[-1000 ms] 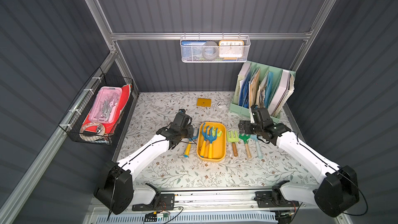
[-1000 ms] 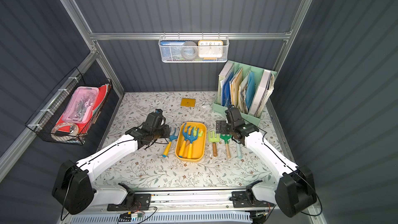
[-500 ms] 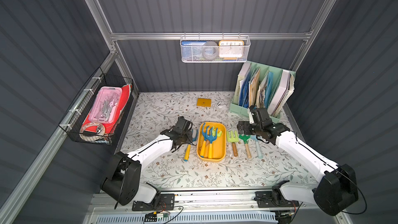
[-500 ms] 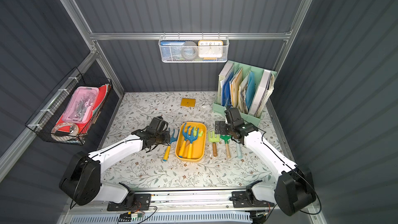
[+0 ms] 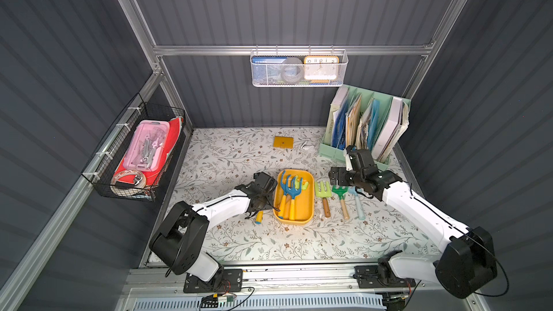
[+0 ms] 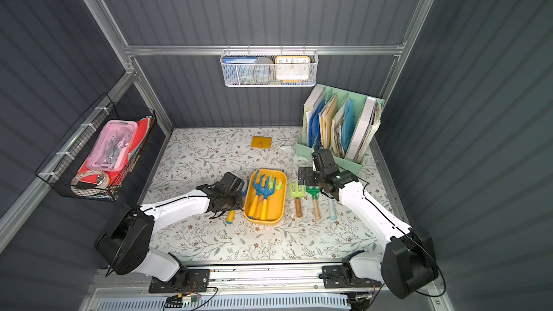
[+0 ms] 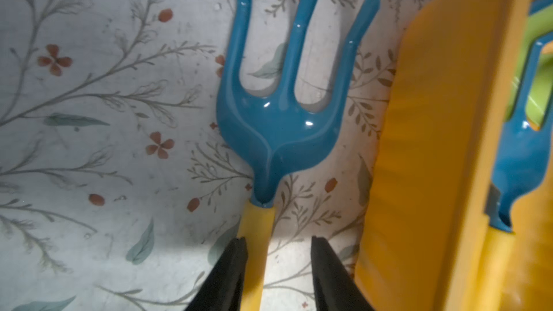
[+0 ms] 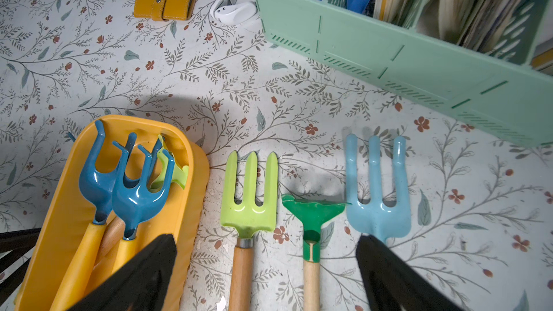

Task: Take the hand rake out of the storage box
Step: Place the rake at the center of the board.

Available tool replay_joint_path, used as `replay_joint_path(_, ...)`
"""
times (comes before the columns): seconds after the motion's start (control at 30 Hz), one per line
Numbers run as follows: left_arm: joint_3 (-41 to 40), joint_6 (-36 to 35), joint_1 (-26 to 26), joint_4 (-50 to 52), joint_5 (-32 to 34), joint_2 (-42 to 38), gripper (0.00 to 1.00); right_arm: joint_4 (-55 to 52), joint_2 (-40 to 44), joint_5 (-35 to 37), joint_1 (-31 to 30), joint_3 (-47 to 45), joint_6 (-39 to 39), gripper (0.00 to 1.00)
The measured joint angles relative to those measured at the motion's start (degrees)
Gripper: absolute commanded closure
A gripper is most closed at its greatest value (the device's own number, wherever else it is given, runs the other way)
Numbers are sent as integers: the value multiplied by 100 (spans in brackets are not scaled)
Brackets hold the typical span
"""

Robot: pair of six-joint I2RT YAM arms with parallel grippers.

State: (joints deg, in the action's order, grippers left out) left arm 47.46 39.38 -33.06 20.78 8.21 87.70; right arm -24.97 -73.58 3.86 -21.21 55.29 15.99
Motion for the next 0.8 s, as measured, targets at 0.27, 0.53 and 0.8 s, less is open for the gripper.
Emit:
replay_joint_path(0.27, -190, 284, 0, 11, 162, -61, 63, 9, 0, -28, 0, 0, 4, 1)
replay_joint_path(0.53, -334, 446, 0, -9, 212, -61, 72, 9, -98, -131, 0, 0, 7, 1)
replay_joint_path(0.8, -330, 474, 0, -37, 251, -46, 77, 9, -98, -133, 0, 0, 11, 1)
